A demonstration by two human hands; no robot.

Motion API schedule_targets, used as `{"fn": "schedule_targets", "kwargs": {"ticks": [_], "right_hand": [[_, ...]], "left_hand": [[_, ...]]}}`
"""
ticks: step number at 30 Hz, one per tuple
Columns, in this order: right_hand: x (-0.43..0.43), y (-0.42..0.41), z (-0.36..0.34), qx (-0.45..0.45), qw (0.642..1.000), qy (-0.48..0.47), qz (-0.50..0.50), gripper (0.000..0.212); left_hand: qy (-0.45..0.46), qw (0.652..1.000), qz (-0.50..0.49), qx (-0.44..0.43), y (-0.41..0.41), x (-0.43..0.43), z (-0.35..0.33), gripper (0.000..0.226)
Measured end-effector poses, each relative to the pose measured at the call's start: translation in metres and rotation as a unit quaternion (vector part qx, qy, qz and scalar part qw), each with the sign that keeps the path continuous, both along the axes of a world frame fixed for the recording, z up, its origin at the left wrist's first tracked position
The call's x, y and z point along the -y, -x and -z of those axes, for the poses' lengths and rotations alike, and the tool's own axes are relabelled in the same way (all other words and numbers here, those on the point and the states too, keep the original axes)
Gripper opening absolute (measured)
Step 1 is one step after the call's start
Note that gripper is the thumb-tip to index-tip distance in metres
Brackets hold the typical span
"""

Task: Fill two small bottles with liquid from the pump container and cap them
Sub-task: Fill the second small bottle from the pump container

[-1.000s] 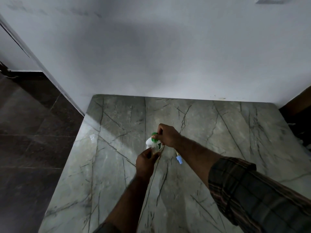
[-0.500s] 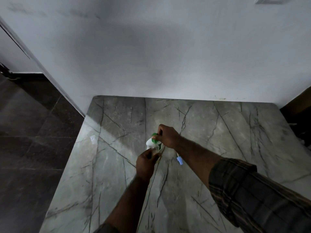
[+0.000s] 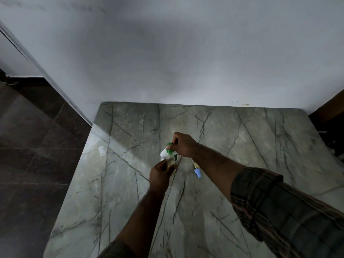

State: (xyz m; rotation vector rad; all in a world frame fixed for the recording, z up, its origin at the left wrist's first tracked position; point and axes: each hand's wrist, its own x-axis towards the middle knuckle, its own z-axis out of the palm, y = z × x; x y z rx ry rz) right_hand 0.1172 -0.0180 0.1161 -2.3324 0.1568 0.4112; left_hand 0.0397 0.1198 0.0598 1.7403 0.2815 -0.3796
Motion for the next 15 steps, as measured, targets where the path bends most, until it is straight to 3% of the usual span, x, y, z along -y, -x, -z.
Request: {"fn": "schedule_targets", "kwargs": {"ticks": [15], "right_hand": [[0.0051,-0.0048,-0.0014,0.003,1.000,-0.010,-0.009,0.037]], "left_hand": [[-0.024,0.999,0.009,0.024,-0.0040,0.0000,0.0013,0.025]]}}
